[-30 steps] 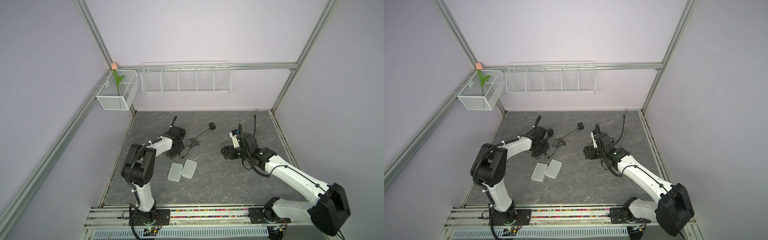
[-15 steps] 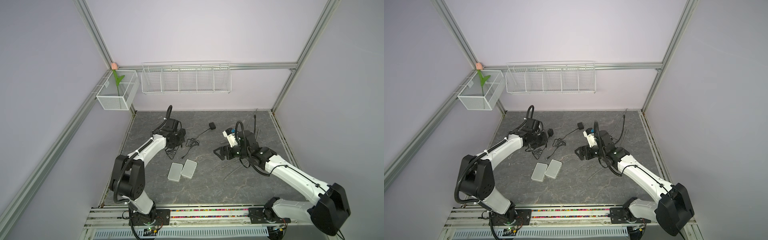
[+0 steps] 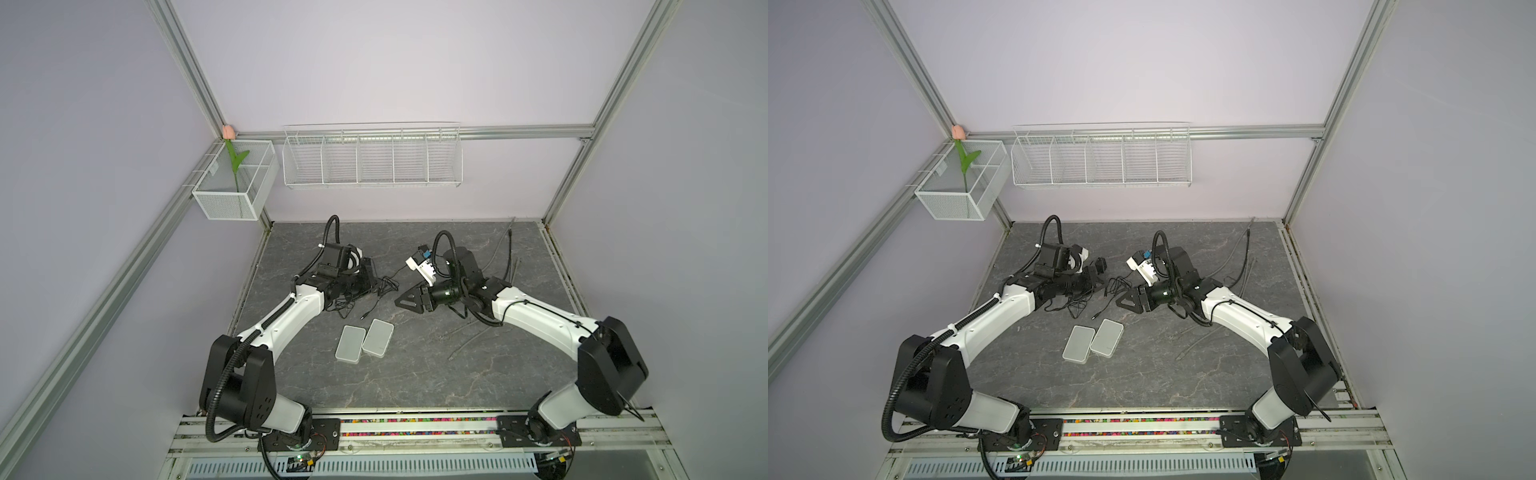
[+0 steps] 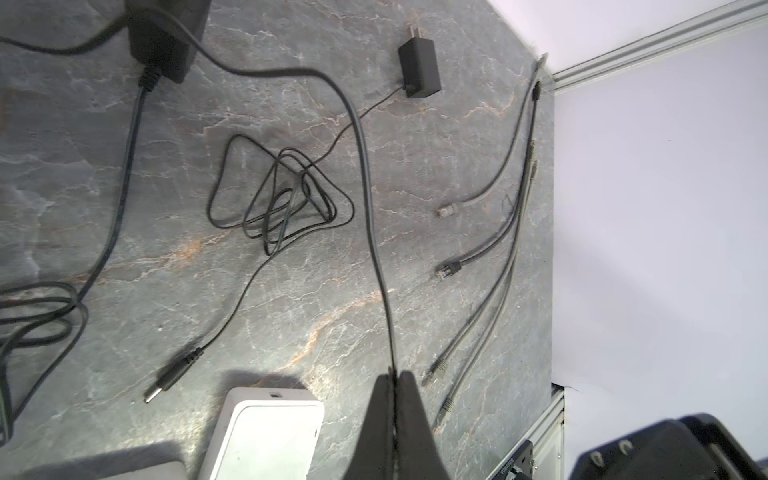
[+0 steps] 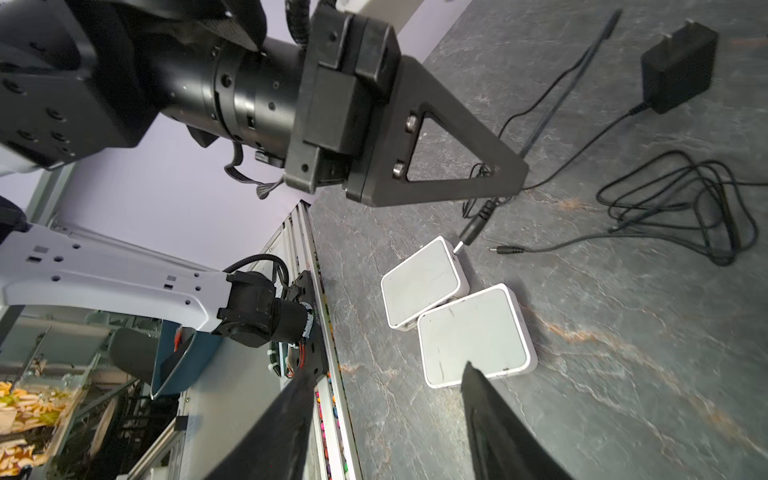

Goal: Insert the plug into the switch port

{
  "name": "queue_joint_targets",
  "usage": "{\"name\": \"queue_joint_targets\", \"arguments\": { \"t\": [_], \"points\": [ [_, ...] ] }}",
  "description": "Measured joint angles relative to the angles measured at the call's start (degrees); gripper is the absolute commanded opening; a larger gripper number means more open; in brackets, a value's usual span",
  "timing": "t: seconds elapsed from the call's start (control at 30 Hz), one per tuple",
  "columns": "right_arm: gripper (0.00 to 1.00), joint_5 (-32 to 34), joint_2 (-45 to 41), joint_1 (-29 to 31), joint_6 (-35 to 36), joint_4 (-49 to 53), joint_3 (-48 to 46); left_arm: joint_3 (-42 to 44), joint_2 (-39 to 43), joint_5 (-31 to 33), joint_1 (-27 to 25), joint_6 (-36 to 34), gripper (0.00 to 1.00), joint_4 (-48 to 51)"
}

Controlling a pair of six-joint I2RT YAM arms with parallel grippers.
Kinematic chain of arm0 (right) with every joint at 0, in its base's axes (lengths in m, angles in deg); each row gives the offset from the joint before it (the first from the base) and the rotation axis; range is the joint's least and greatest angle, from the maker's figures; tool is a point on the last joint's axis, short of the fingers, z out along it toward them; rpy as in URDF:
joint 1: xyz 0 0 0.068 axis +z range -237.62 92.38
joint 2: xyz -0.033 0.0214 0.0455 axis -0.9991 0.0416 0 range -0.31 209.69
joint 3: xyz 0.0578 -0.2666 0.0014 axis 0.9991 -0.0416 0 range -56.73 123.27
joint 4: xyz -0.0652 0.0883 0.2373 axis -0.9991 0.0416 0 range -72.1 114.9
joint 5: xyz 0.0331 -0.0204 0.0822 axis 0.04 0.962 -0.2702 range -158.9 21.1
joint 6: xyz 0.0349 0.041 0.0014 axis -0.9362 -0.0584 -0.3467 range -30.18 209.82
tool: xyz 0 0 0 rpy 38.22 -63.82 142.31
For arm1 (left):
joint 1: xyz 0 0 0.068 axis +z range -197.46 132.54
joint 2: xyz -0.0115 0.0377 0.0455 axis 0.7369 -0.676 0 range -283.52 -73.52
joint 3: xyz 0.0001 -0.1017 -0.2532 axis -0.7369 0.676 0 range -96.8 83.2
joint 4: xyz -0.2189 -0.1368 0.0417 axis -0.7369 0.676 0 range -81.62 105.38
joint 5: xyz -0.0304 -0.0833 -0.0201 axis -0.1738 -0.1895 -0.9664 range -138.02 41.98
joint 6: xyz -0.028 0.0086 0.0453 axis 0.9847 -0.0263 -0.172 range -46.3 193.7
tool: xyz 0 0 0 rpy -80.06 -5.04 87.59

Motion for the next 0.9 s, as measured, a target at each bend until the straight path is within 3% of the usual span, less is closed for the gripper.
{"name": "queue_joint_targets", "arguments": {
  "t": [0.53, 0.9],
  "points": [
    [0.50, 1.2, 10.1, 0.2, -6.4, -6.9, 5.5, 10.9, 9.1, -4.1, -0.1, 6.0, 0.00, -13.9],
    [0.42, 0.1, 12.3, 0.4, -9.5, -11.1, 5.7, 13.6, 9.9, -4.5, -0.5, 9.6, 0.00, -20.2]
  ]
}}
